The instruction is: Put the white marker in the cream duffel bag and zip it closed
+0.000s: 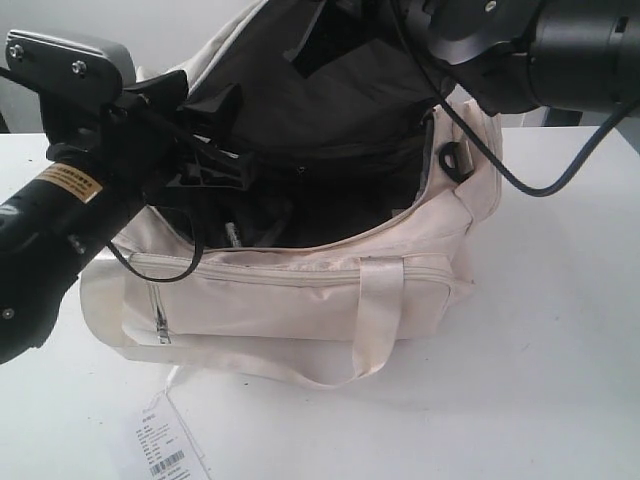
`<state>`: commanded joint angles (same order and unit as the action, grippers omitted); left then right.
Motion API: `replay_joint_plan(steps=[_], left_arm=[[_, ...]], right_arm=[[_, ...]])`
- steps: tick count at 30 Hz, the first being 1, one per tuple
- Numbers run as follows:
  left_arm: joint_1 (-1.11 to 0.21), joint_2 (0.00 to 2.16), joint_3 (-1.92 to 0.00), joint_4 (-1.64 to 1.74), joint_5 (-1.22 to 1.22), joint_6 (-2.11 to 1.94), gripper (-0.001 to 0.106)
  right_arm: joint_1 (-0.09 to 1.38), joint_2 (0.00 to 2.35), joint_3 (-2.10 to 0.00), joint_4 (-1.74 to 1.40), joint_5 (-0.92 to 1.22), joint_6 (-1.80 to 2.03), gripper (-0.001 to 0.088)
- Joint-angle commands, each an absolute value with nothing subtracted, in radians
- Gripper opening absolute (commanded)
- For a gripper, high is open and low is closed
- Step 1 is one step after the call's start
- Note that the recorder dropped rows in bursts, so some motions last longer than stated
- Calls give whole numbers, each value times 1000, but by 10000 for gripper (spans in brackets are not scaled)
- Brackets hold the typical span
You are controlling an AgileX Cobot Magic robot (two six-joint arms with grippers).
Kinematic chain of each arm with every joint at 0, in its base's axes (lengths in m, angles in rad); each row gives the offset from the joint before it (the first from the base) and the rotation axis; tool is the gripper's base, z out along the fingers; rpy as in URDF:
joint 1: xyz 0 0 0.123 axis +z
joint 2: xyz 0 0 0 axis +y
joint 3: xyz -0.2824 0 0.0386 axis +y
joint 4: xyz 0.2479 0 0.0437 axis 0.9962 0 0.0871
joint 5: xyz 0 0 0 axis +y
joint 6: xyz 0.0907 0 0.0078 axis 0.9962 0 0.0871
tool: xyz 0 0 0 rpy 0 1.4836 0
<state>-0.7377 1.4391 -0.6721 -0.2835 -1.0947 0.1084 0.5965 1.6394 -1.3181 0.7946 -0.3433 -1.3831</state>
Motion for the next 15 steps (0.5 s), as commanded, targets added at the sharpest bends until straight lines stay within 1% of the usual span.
replay_joint_plan(steps=[3,4,5,7,9,11,15], left_arm=[[-738,1439,-672,-283,-1077,148,581],[-738,1435,-672,-283,-1053,183,560],[-738,1432,-672,-283,-1031,214,513],[-738,1421,-672,-283,-979,278,361],[-738,1403,-672,-283,-934,320,167],[-738,1380,-672,-283,-887,322,1],[-738,1325,-674,-307,-768,346,3]], right_arm=[[596,1639,-1318,795,-343,-1383,0],[596,1639,-1318,795,-343,-1383,0],[596,1639,-1318,795,-343,-1383,0],[596,1639,-1318,795,-343,-1383,0],[596,1639,-1318,795,-343,-1383,0],[596,1639,-1318,795,-343,-1383,0],[596,1639,-1318,795,-343,-1383,0]])
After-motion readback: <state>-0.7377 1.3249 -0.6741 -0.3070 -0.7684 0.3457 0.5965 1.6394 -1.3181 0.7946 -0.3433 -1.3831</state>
